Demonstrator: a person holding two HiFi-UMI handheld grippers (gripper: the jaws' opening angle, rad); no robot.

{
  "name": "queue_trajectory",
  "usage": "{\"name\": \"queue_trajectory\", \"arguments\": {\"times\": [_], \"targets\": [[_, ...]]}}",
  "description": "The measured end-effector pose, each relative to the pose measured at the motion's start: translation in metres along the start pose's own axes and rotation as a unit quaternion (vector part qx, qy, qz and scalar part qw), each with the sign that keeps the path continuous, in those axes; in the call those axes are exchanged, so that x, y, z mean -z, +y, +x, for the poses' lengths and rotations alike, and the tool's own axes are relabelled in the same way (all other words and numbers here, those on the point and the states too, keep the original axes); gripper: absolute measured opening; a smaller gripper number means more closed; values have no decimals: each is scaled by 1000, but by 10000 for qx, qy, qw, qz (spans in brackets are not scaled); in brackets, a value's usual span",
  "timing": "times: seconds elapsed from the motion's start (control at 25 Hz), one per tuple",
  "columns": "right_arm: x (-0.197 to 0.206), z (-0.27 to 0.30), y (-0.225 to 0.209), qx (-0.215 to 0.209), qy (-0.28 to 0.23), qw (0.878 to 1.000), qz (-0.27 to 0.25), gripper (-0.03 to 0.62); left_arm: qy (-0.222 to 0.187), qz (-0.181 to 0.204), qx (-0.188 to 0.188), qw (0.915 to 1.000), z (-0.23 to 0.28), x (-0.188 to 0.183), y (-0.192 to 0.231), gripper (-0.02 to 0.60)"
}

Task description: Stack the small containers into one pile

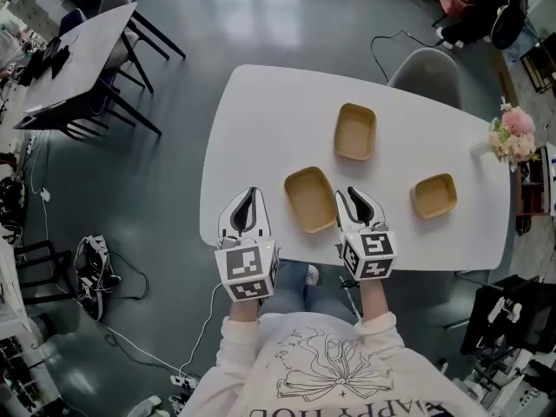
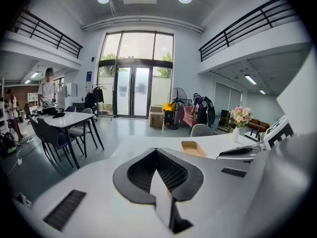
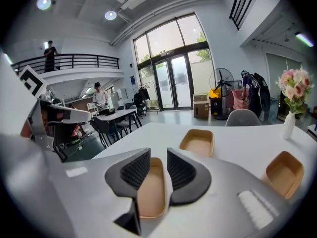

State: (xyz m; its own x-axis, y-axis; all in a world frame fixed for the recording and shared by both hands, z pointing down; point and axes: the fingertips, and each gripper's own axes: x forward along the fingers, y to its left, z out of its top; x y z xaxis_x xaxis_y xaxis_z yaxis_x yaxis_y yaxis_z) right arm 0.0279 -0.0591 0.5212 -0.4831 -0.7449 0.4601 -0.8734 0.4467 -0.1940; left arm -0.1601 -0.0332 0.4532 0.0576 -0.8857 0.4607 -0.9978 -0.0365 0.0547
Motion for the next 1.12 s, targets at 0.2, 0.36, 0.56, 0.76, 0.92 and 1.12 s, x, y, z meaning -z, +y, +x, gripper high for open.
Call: {"name": "queue_trajectory", "arguments": {"times": [0.2,0.36,0.56,0.76,0.92,1.12], "targets": [[27,19,-5,34,374,9993,75,114,296,-52,91,9995,21,20,5,8],[43,32,-8,28,629,9980,89,114,495,-77,155,9986,35,32,5,8],[66,46,-9,0,928,9955,174,114,701,-99,212,9973,47,47,8,8],[86,57,-9,-9,1187,9927,220,114,851,-136,244,9960,55,60,14,8],[97,62,-12,39,1355,9905,250,114,962,-154,270,9949,60,68,17,8],[108,63,-16,69,1518,9878,330,110,1054,-200,308,9938,65,75,15,8]]}}
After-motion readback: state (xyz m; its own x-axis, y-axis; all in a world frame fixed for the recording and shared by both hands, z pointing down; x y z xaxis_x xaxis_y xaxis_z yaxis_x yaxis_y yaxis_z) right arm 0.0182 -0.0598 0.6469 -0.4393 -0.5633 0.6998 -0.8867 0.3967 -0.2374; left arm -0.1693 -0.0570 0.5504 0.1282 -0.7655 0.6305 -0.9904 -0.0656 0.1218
